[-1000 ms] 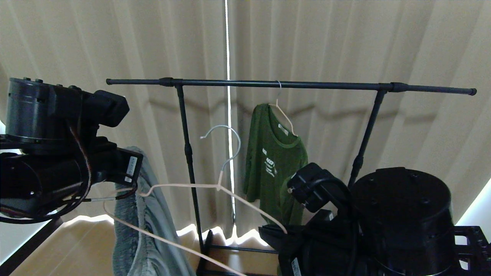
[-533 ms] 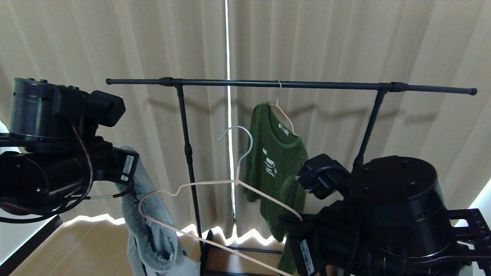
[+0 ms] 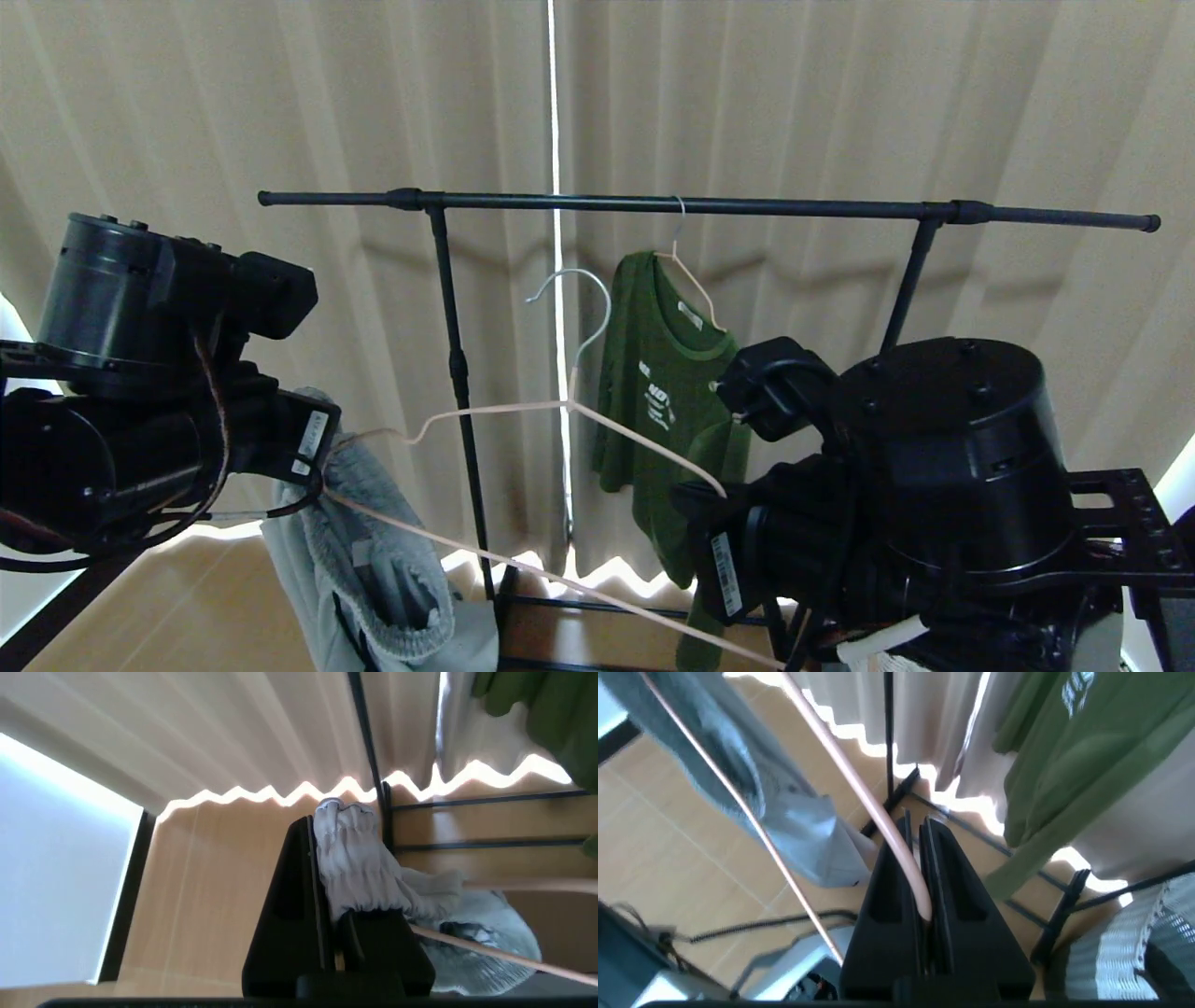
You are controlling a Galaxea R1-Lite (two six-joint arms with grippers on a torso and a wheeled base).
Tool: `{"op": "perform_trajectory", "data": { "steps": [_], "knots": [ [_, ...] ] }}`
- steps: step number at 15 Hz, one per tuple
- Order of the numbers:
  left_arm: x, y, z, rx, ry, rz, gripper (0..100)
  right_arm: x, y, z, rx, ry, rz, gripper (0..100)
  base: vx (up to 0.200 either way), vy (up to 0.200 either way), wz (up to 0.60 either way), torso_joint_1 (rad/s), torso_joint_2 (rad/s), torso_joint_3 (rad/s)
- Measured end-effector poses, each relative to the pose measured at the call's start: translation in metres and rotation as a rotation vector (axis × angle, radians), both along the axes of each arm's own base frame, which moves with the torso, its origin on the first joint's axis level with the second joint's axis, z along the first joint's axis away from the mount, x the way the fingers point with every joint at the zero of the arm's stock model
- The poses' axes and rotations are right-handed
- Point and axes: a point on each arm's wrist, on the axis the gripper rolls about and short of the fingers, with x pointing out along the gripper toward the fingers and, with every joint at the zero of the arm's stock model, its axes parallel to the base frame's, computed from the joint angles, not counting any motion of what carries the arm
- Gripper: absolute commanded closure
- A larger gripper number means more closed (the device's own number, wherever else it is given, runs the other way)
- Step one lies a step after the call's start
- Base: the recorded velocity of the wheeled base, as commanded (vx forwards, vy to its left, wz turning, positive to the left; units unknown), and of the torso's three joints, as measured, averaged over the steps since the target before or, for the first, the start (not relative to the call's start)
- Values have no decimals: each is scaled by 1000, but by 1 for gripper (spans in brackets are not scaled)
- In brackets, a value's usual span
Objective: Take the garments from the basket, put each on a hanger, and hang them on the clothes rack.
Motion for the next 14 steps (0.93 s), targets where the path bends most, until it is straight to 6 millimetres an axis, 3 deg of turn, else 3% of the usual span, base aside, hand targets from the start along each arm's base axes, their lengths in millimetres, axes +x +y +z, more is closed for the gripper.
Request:
{"op": "perform_trajectory", "data": {
  "steps": [4,9,14],
  "knots": [
    [0,-3,6,-34,-2,9,100,8,13,-3,-13,-13,-23,100,0,0,0,0,0,0],
    [5,-7,16,-70,-20,22,100,0,30,-7,-25,-9,20,100,0,0,0,0,0,0],
    [-1,-10,28,-84,-47,-4,100,17,42,-14,-37,-14,-30,100,0,0,0,0,0,0]
  ]
}}
